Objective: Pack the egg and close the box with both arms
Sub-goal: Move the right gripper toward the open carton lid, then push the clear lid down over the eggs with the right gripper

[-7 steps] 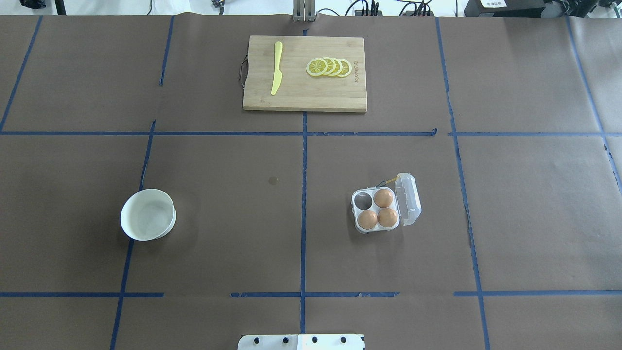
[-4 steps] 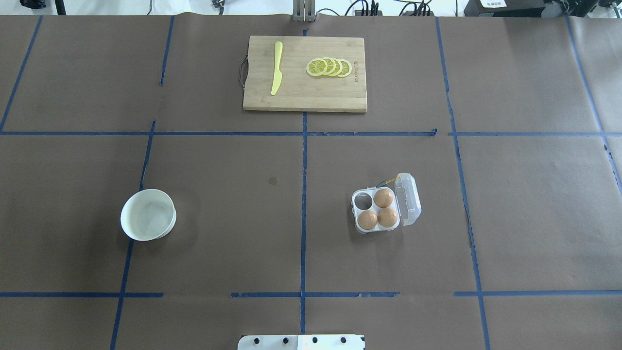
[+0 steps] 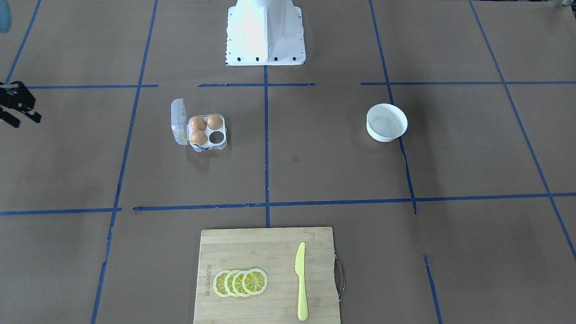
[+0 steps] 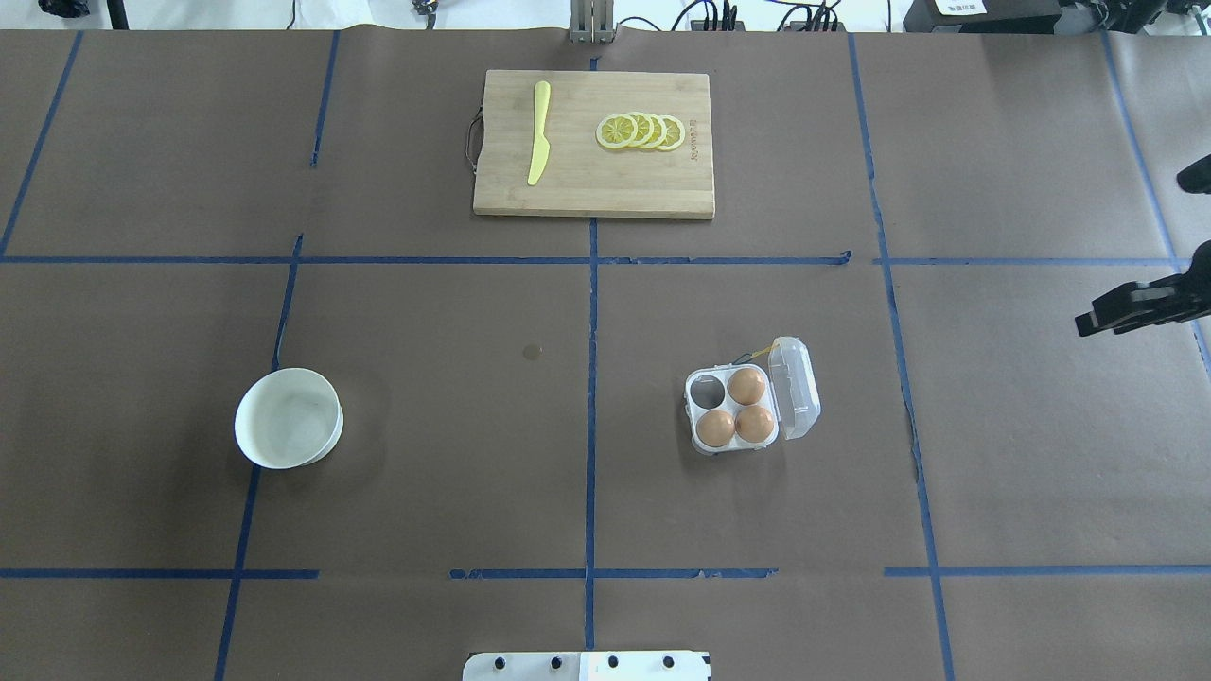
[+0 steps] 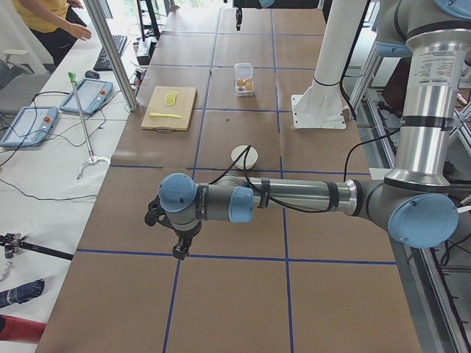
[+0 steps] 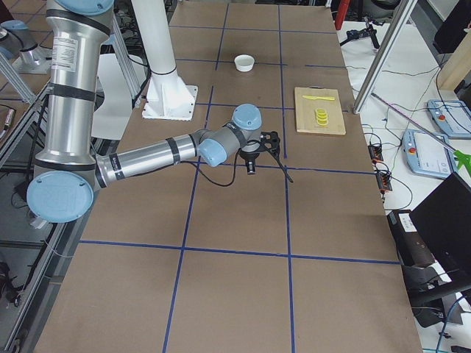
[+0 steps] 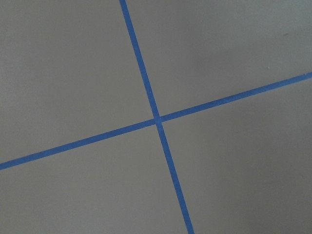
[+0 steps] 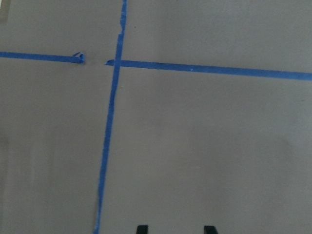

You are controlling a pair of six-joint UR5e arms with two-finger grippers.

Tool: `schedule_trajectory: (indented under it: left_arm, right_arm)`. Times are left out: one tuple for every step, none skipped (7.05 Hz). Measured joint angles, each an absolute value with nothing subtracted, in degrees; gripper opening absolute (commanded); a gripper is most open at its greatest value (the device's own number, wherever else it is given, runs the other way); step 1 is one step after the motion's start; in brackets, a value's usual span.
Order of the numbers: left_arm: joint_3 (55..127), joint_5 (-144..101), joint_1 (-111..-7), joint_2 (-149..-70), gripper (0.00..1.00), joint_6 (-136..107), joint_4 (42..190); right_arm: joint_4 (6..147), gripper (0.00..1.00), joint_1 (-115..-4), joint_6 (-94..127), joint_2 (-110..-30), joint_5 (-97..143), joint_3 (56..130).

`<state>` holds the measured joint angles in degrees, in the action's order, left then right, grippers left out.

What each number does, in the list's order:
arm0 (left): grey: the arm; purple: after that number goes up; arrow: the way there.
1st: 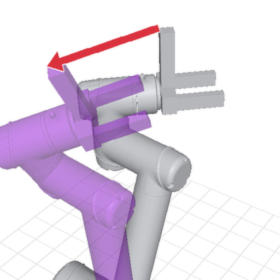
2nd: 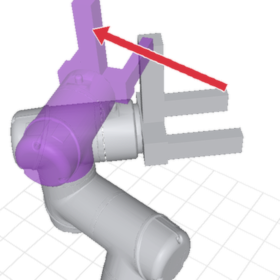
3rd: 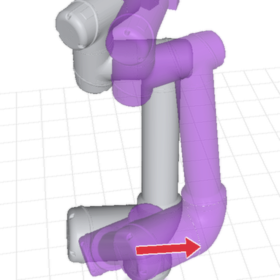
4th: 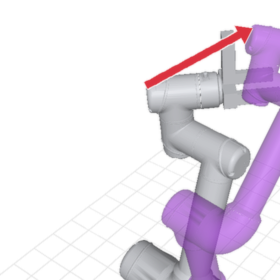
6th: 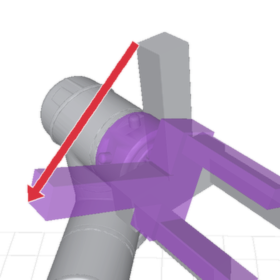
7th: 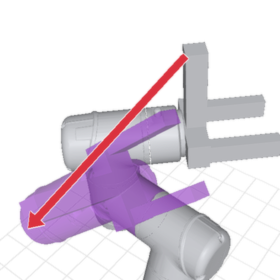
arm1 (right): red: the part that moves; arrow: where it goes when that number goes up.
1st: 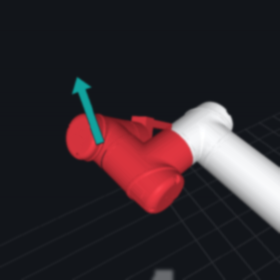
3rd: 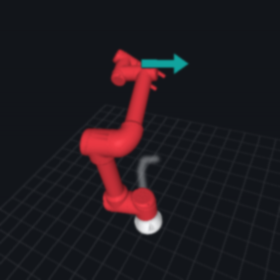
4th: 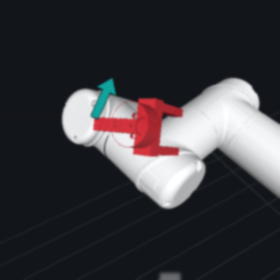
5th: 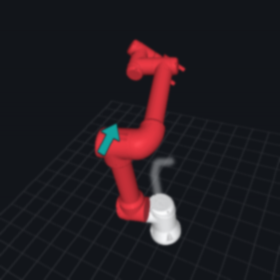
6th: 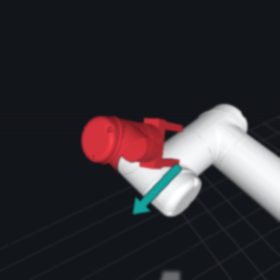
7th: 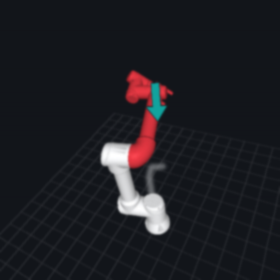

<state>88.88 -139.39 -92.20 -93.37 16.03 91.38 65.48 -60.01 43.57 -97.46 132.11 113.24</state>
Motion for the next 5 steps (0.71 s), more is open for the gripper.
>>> schedule_trajectory:
  left_arm:
    - [88.9, -139.4, -92.2, -93.7, 1.00, 16.0, 91.4]
    - [88.9, -139.4, -92.1, -93.9, 1.00, 16.0, 91.4]
    - [89.0, -139.5, -92.1, -94.0, 1.00, 16.0, 91.4]
    - [89.4, -139.5, -92.0, -94.0, 1.00, 16.0, 91.4]
    - [89.9, -139.5, -92.0, -94.0, 1.00, 15.9, 91.4]
  right_arm:
    - [60.1, 0.00, -53.7, 55.7, -95.6, 128.4, 113.2]
    - [56.2, 0.00, -47.5, 66.7, -92.6, 123.7, 113.0]
    - [54.5, 0.00, -41.6, 74.2, -88.5, 118.7, 112.3]
    - [54.0, 0.00, -37.1, 78.6, -83.5, 114.4, 110.7]
    - [54.1, 0.00, -34.3, 81.0, -78.2, 111.3, 107.9]
